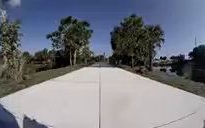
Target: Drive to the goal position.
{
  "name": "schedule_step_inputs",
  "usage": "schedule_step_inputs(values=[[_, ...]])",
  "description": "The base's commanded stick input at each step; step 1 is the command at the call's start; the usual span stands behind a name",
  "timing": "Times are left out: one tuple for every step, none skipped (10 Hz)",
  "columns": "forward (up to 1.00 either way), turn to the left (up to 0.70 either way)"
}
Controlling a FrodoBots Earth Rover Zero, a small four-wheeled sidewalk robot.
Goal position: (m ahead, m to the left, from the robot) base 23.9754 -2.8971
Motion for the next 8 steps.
schedule_step_inputs(values=[[0.70,0.00],[0.70,0.00],[0.70,0.00],[0.70,0.00],[0.70,0.00],[0.70,0.00],[0.70,0.00],[0.70,0.00]])
